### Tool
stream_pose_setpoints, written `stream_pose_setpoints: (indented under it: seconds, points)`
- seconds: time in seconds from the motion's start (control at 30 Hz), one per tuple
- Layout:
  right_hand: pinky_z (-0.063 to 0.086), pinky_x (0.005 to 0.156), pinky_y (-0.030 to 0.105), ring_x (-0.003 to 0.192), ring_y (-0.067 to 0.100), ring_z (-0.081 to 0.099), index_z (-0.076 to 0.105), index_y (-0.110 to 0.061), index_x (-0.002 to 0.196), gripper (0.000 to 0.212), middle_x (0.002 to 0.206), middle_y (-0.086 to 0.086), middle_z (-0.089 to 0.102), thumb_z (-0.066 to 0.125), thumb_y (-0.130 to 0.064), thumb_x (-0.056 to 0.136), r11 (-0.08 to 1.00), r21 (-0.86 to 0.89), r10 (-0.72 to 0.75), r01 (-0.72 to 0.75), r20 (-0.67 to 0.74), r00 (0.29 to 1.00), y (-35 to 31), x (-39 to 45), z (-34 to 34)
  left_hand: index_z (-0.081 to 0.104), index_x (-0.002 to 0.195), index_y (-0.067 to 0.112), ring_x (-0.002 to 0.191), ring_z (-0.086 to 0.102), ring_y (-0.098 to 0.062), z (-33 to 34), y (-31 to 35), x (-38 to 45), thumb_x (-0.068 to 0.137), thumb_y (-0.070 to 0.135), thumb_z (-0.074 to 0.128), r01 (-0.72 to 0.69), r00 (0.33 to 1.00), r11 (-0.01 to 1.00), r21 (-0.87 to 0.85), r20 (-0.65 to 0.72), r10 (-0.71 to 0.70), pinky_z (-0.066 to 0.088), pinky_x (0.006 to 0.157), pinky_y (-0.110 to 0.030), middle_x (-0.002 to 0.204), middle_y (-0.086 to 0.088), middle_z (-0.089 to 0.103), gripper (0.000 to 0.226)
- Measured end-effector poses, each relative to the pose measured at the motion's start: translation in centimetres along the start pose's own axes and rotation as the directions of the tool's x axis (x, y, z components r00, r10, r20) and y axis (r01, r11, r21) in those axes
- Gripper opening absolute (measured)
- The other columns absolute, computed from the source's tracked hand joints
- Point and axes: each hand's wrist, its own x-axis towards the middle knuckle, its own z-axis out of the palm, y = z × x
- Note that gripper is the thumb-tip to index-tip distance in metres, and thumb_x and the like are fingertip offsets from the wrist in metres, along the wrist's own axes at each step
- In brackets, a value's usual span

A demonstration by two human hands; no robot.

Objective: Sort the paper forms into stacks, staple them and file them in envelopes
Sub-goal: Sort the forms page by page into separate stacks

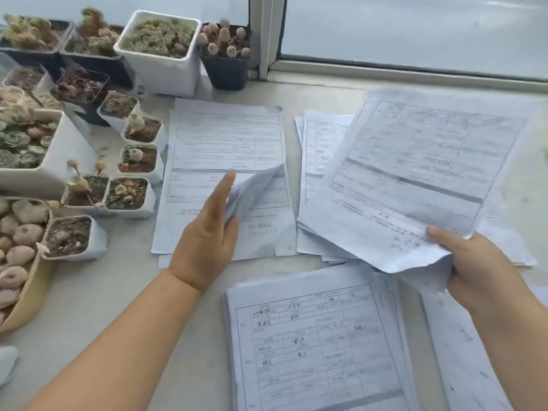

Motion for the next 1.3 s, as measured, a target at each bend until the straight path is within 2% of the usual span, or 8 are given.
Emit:
stream_pose_setpoints:
  seconds: [0.1, 0.27, 0.4, 0.63, 0.8, 0.9, 1.03, 1.3]
  points:
    - [0.060, 0.063, 0.024, 0.080, 0.009, 0.073, 0.067, -0.017, 0.106, 0.025, 0.088, -0.007, 0.076, 0.053, -0.001, 0.094, 1.000, 0.025, -0.001, 0.001, -0.013, 1.000, -0.3, 0.4, 0.5, 0.013, 0.149, 0.035, 0.144, 0.022, -0.008, 0.2, -0.7, 0.2, 0.086, -0.014, 0.055, -0.005, 0.994, 1.000, -0.030, -0.106, 0.001, 0.021, 0.106, -0.004, 0.157, 0.007, 0.022, 0.090]
    - [0.061, 0.069, 0.036, 0.088, 0.018, 0.074, 0.081, -0.014, 0.081, 0.012, 0.101, 0.004, 0.076, 0.070, -0.010, 0.077, 0.937, 0.326, 0.121, -0.122, 0.021, 0.992, -2.2, 1.2, 0.3, 0.034, 0.146, 0.040, 0.119, 0.044, -0.011, 0.1, -0.5, -1.2, 0.085, 0.039, 0.065, -0.104, 0.972, 0.965, 0.240, 0.231, 0.047, 0.050, 0.089, -0.031, 0.137, 0.006, 0.051, 0.068]
    - [0.060, 0.063, 0.038, 0.090, 0.023, 0.074, 0.069, -0.010, 0.107, 0.074, 0.103, 0.007, 0.075, 0.075, -0.009, 0.033, 0.819, 0.566, 0.107, -0.092, 0.007, 0.994, -3.7, 2.0, -1.7, 0.030, 0.148, 0.033, 0.109, 0.044, -0.010, -0.1, -0.6, -0.9, 0.070, 0.018, 0.082, -0.075, 0.951, 0.967, 0.242, 0.309, -0.003, 0.037, 0.086, -0.019, 0.122, 0.000, 0.062, 0.096]
    - [0.059, 0.058, 0.033, 0.081, 0.022, 0.075, 0.067, -0.011, 0.103, 0.027, 0.095, 0.005, 0.076, 0.068, -0.006, 0.077, 0.821, 0.559, 0.155, -0.118, -0.020, 0.988, -4.7, 2.3, -3.2, -0.003, 0.140, 0.063, 0.102, 0.058, -0.018, -0.3, 0.5, -0.6, 0.069, -0.014, 0.066, 0.066, 0.960, 0.984, 0.168, 0.258, -0.109, 0.042, 0.092, -0.028, 0.125, 0.001, 0.056, 0.126]
    - [0.058, 0.082, 0.044, 0.097, 0.028, 0.072, 0.076, -0.006, 0.093, 0.031, 0.111, 0.011, 0.072, 0.073, -0.007, 0.062, 0.784, 0.596, 0.155, -0.170, 0.077, 0.985, -4.7, 2.7, -4.1, 0.051, 0.130, 0.037, 0.087, 0.060, -0.004, 1.0, 1.6, -1.3, 0.087, -0.004, 0.059, 0.299, 0.954, 0.948, 0.106, -0.010, -0.300, 0.038, 0.080, -0.014, 0.098, -0.010, 0.068, 0.059]
    - [0.056, 0.085, 0.046, 0.099, 0.028, 0.071, 0.070, -0.006, 0.108, 0.029, 0.114, 0.014, 0.071, 0.067, -0.008, 0.079, 0.853, 0.478, 0.196, -0.209, 0.078, 0.978, -4.4, 3.0, -4.2, 0.057, 0.080, 0.016, 0.064, 0.053, 0.008, 1.9, 2.2, -1.1, 0.095, 0.008, 0.055, 0.510, 0.805, 0.845, -0.160, -0.258, -0.534, 0.041, 0.067, -0.006, 0.067, 0.008, 0.061, 0.018]
    - [0.060, 0.072, 0.044, 0.091, 0.028, 0.071, 0.067, -0.003, 0.112, 0.023, 0.107, 0.014, 0.073, 0.060, -0.007, 0.090, 0.965, 0.136, 0.210, -0.223, 0.102, 0.972, -3.6, 3.2, -2.6, 0.063, 0.110, 0.012, 0.085, 0.062, -0.003, 2.1, 3.2, -0.4, 0.098, 0.017, 0.052, 0.472, 0.614, 0.709, -0.524, -0.382, -0.691, 0.048, 0.075, -0.015, 0.096, 0.005, 0.067, 0.017]
    - [0.053, 0.093, 0.048, 0.100, 0.030, 0.069, 0.071, -0.011, 0.092, 0.018, 0.102, 0.011, 0.074, 0.062, 0.002, 0.084, 0.906, -0.411, 0.250, -0.098, 0.334, 0.909, -2.0, 4.7, 6.1, 0.059, 0.089, 0.019, 0.070, 0.055, 0.015, 3.2, 5.9, 0.2, 0.098, 0.009, 0.052, 0.365, 0.757, 0.862, -0.353, -0.426, -0.495, 0.040, 0.068, -0.004, 0.070, 0.034, 0.063, 0.015]
